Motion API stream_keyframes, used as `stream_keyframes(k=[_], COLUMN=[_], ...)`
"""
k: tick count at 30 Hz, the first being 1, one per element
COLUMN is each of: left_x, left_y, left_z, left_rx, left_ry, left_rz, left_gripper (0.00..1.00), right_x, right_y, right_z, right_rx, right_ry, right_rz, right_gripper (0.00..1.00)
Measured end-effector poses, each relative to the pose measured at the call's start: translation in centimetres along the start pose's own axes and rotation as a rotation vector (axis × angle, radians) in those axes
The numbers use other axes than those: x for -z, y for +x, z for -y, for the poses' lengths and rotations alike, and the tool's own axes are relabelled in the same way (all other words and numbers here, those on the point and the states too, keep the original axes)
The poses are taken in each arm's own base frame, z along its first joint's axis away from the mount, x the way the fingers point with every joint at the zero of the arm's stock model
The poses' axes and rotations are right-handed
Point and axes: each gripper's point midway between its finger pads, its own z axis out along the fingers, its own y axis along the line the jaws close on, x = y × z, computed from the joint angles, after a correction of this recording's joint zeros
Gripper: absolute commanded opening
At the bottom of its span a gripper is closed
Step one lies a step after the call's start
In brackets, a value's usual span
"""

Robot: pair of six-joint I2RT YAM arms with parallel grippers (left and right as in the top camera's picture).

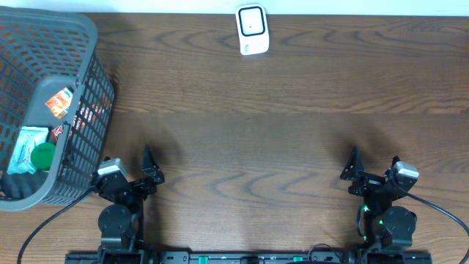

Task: Scan the item barcode
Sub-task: 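Move the left gripper over the basket toward the green-capped jar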

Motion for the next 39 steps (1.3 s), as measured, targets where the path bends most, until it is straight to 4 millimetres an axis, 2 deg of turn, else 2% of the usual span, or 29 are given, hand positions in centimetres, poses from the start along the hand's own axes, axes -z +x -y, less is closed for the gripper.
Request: stream_keyframes(k=[7,11,13,16,20,27,35,39], left_x=[0.2,0.2,0.2,0.1,-0.3,-1.2,-0.8,-1.2], left_y=[1.2,2.8,2.8,1.1,-2.3,-5.7,-7.5,-8.7], left_z=[2.1,2.4,2.6,3.3,4.3,5.4,5.8,6.2], left_rx=[-0.012,-0.023,-0.029,-0.042,-0.051,-0.059,-0.080,-0.112], left_ry=[0.126,0.143,0.147,0.154,0.158,0.158,0.158,0.153], left_rz=[-0.064,-0.160,-0.193,-0.206,-0.210,-0.214,-0.237,-0.274], left_gripper=[0.98,0.98,0.98,0.98,0.98,0.98,0.98,0.98], right_x=[0.0,0.0,0.0,0.0,0.0,0.0,0.0,0.0], right_y=[0.0,0.0,0.0,0.0,0.0,0.0,0.0,0.0], right_z=[0.0,0.0,0.0,0.0,0.0,0.0,0.0,0.0], right_rx=[0.000,0.000,0.000,0.000,0.000,0.000,0.000,0.000], right_ry=[0.000,0.000,0.000,0.000,0.000,0.000,0.000,0.000], right_rz=[0.000,0.000,0.000,0.000,0.000,0.000,0.000,0.000], right_gripper=[0.99,0.99,0.99,0.99,0.99,0.99,0.99,0.99])
